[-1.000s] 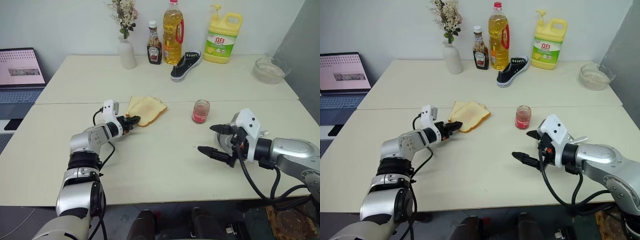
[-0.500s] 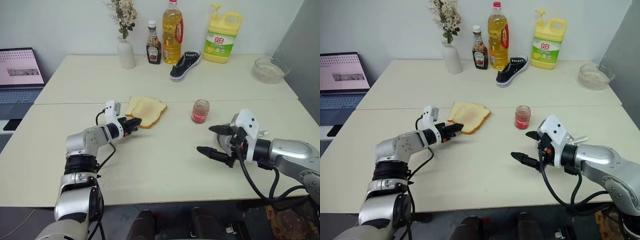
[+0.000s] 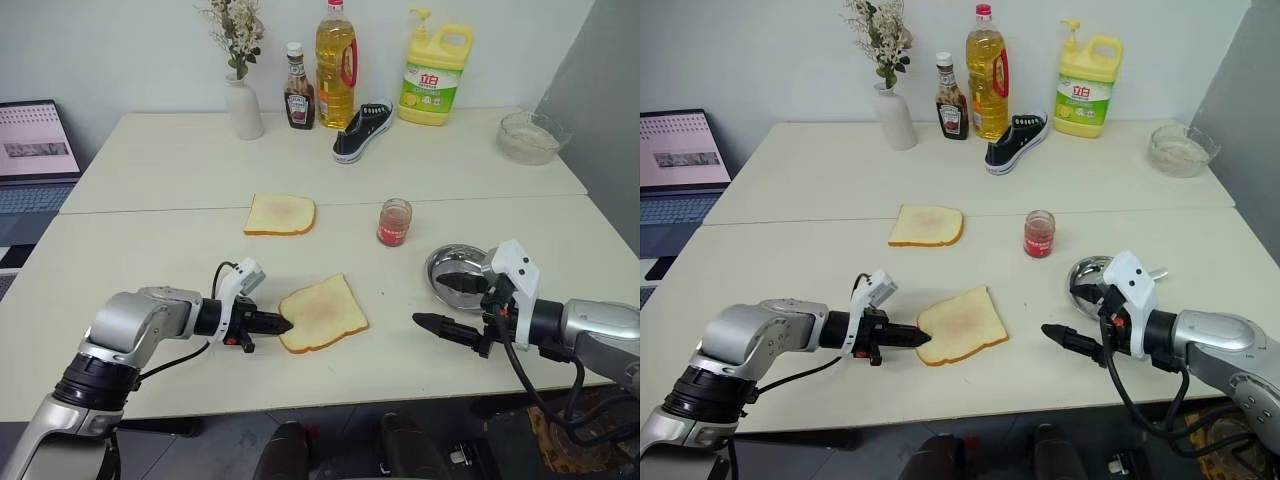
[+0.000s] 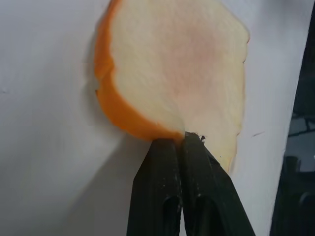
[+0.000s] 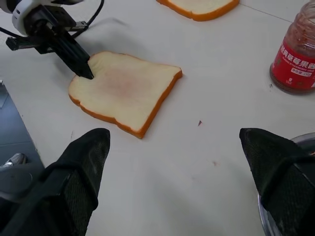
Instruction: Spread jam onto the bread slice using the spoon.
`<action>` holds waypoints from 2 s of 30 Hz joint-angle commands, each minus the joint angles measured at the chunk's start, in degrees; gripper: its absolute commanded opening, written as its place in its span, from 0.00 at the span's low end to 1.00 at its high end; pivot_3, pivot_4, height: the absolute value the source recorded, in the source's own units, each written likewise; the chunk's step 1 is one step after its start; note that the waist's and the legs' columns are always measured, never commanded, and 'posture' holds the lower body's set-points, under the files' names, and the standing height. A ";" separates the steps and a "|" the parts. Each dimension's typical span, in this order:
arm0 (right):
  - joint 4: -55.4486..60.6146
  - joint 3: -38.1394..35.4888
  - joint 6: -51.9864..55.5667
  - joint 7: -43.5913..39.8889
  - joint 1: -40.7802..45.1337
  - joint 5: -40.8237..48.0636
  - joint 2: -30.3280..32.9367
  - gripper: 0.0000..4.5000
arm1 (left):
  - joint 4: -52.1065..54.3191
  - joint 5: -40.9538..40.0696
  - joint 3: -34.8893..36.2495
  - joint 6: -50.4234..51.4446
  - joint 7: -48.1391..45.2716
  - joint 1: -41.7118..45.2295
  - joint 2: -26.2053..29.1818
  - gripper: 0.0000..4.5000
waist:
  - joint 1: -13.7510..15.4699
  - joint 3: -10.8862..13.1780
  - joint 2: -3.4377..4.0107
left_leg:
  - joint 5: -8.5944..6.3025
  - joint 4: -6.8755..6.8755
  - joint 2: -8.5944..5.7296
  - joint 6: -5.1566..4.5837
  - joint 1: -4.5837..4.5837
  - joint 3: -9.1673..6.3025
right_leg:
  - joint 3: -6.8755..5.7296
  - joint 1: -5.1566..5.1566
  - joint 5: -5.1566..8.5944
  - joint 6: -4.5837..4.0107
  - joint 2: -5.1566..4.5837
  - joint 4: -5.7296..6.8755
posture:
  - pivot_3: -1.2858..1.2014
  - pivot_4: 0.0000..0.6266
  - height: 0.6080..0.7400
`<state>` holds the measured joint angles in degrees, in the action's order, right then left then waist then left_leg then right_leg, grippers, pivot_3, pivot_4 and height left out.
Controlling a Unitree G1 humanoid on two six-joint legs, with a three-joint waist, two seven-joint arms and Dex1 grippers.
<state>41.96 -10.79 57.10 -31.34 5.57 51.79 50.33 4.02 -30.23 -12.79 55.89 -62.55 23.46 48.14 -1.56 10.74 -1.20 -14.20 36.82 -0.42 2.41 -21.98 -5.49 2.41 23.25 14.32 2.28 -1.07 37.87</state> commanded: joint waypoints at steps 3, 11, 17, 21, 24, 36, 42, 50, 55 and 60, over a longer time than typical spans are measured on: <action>1.98 -2.65 -0.05 0.38 -1.07 1.65 0.52 1.00 | -7.64 8.83 -3.74 -11.78 0.92 3.84 -3.57 0.00 | 0.54 -0.02 0.04 | 0.00 0.01 -0.02 0.00 -0.03 -0.01 | 0.00 -0.03 -0.01 0.02 -0.06 -0.06 | 0.52 0.24 1.00; 2.10 -2.57 -0.02 0.99 -1.76 2.19 0.41 1.00 | -9.70 11.09 -4.17 -14.16 -0.91 5.50 -5.61 0.00 | 1.38 -0.03 0.04 | 0.00 0.13 -0.03 -0.01 -0.03 -0.01 | 0.01 -0.07 -0.03 0.04 -0.07 -0.02 | 0.52 0.24 1.00; 1.28 -3.17 -0.38 0.71 -2.55 1.71 0.72 1.00 | -11.79 12.59 -2.18 -19.67 -0.83 5.70 -6.28 0.21 | 1.40 -0.03 0.04 | 0.00 0.12 -0.02 -0.01 -0.02 -0.03 | 0.00 -0.07 -0.04 0.07 -0.07 -0.01 | 0.52 0.24 1.00; 1.43 -2.91 -0.45 0.94 -2.77 1.79 0.38 1.00 | -12.39 11.98 -1.89 -18.50 -1.80 7.81 -7.06 0.49 | 1.43 -0.02 0.04 | 0.01 0.13 -0.03 -0.01 -0.03 -0.03 | -0.01 -0.07 -0.04 0.07 -0.07 0.00 | 0.52 0.24 1.00; 1.26 -4.22 -0.34 1.32 -3.85 1.90 0.31 1.00 | -11.06 12.54 -2.17 -18.81 -4.61 7.30 -4.12 0.68 | 1.20 -0.02 0.04 | 0.00 0.09 -0.04 -0.01 -0.04 -0.01 | -0.01 -0.05 -0.05 0.08 -0.04 -0.02 | 0.52 0.24 1.00; -7.39 -23.70 -0.66 12.96 -13.02 1.95 -8.65 1.00 | -5.55 9.10 7.27 -25.49 -1.01 12.39 -6.05 0.98 | 1.87 0.00 0.00 | 0.00 0.11 0.00 -0.02 -0.16 -0.07 | -0.05 0.01 -0.04 0.07 -0.05 -0.05 | 0.52 0.24 1.00; -19.34 -31.32 -0.12 23.60 -7.31 7.95 -17.95 1.00 | 9.86 5.92 3.79 -26.15 -1.66 9.60 -12.91 0.98 | 0.85 0.00 0.02 | 0.00 0.13 -0.04 -0.01 -0.35 0.18 | 0.19 0.06 -0.16 0.24 -0.15 -0.28 | 0.52 0.24 1.00; -35.10 -34.46 -0.40 28.76 1.03 16.41 -22.75 1.00 | 9.27 9.45 -0.47 -32.54 -2.75 9.12 -14.71 0.98 | -0.30 -0.03 0.14 | -0.01 -0.02 0.00 -0.04 0.08 0.29 | 0.27 0.01 -0.12 0.07 0.30 0.03 | 0.52 0.24 1.00; -45.03 -30.37 -1.95 24.06 7.64 14.54 -22.82 1.00 | 9.98 9.27 0.63 -31.26 -1.11 8.09 -14.68 0.98 | -0.37 -0.03 0.23 | -0.01 0.02 -0.02 -0.04 0.07 0.41 | 0.37 0.01 -0.12 0.09 0.31 -0.01 | 0.52 0.24 1.00; -49.89 -26.48 -2.60 19.90 10.88 11.86 -22.53 1.00 | 11.68 8.84 1.19 -29.79 -0.19 7.34 -13.99 0.98 | -0.43 -0.04 0.25 | -0.02 -0.02 0.00 -0.06 0.08 0.41 | 0.37 0.04 -0.12 0.09 0.33 0.01 | 0.52 0.24 1.00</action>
<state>-7.92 -37.19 55.54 -9.54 15.69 63.93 26.95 13.52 -20.63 -13.15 25.94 -63.17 30.67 33.77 -1.99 10.71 -0.95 -14.22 36.81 -0.42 2.35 -21.92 -5.09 2.76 23.29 14.20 2.37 -0.74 37.87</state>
